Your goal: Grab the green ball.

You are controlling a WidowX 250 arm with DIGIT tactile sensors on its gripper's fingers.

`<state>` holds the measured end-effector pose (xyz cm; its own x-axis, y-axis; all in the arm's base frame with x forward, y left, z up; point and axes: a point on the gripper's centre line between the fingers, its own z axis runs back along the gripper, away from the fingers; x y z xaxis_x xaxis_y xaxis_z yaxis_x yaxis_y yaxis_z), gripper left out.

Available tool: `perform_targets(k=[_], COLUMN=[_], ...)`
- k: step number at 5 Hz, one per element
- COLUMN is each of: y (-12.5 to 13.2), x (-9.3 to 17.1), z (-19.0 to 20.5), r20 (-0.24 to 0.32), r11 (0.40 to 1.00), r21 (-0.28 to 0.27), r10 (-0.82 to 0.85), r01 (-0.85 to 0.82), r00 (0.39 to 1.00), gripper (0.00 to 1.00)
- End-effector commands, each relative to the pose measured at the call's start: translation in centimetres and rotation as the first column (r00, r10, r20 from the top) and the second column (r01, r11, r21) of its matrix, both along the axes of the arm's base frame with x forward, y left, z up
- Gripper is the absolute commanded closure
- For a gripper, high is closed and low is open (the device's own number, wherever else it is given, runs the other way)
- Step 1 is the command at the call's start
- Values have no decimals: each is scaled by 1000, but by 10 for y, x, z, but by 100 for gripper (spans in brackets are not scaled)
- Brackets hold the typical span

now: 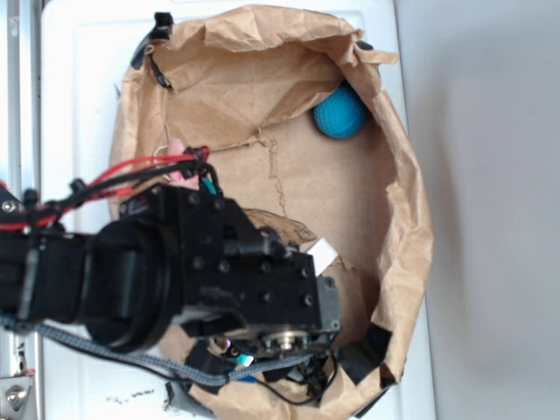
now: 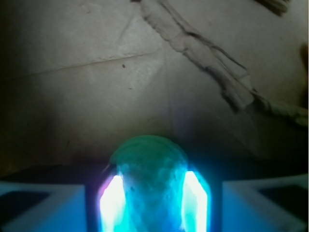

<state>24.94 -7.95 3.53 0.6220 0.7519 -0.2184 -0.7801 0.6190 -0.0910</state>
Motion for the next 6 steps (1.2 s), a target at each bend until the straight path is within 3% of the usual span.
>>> perform_targets(k=[1,2,3,5,6], y=[35,58,73,71,73], x=[39,42,30,-7,-7], z=[49,87,118,141,147], r20=[85,108,133,352,375], r11=[993,990,991,971,961], r21=[-100,-93,37,172,216], r10=[-47,-93,-134,-217,-245], r01=[56,104,130,165,173], r00=[995,990,982,910,894], gripper=[100,100,100,100,100])
